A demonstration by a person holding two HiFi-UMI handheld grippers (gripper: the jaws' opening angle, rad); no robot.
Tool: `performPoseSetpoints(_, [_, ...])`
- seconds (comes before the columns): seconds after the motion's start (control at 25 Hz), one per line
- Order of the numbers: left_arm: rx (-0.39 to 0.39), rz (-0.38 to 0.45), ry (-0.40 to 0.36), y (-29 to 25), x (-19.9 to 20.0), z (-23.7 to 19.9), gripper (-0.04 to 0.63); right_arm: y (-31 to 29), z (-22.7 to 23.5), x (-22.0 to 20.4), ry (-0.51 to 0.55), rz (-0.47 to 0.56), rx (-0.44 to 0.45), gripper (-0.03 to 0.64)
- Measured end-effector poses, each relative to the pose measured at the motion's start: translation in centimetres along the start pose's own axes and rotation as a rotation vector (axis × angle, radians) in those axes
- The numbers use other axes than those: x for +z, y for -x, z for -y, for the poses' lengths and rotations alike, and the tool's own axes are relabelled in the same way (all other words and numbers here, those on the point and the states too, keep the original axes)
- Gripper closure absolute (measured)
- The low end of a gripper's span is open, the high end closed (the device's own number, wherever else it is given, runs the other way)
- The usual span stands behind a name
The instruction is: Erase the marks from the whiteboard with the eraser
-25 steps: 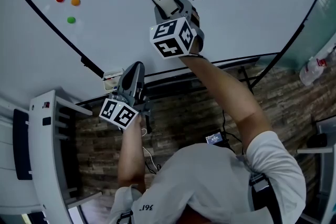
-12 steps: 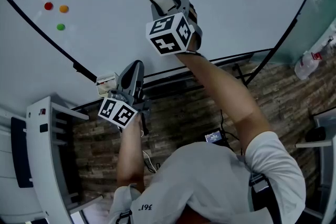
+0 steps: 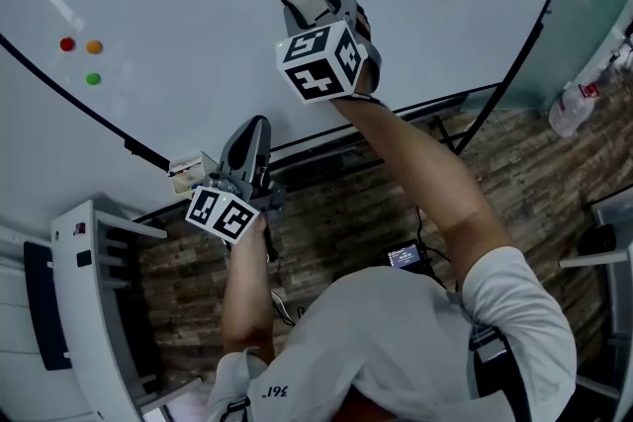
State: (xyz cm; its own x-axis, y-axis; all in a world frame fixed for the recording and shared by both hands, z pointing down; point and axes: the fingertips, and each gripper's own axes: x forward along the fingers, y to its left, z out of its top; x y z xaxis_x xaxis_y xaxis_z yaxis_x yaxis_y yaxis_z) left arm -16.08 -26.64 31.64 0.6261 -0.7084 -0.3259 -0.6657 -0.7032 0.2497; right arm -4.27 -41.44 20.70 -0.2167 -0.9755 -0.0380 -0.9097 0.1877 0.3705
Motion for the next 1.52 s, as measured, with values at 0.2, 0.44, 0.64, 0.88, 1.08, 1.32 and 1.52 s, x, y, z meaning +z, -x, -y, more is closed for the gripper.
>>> performPoseSetpoints(0.2, [-0.013, -0.008, 0.002, -1.7, -0.9, 1.3, 0.588, 0.4, 3.1, -1.1, -0.007, -0.010, -0.024, 0.367])
performPoseSetpoints(0.44, [-0.027, -0.022, 0.002, -3.8, -2.0, 3.1, 0.588, 0.8, 6.2, -2.3, -0.010, -0.017, -0.031, 0.367])
performPoseSetpoints(0.64, [-0.028, -0.030, -0.003, -5.2, -2.8, 4.1, 0.588, 1.2, 8.3, -3.1, -0.020, -0.015, -0.036, 0.367])
performPoseSetpoints(0.88, [-0.042, -0.042, -0.001, -7.3, -4.1, 5.6, 0.588, 1.6, 12.0, -4.5, -0.025, -0.023, -0.066, 0.367])
performPoseSetpoints(1.08, [-0.062, -0.052, 0.003, -9.2, -5.2, 6.9, 0.588, 2.1, 15.4, -5.8, -0.018, -0.032, -0.098, 0.367])
performPoseSetpoints(1.32, [-0.089, -0.068, 0.010, -11.9, -6.8, 8.5, 0.588, 2.6, 19.7, -7.6, -0.020, -0.043, -0.139, 0.367])
performPoseSetpoints(1.52, [-0.106, -0.077, 0.013, -13.5, -7.8, 9.3, 0.588, 3.1, 23.1, -9.2, -0.029, -0.055, -0.175, 0.367])
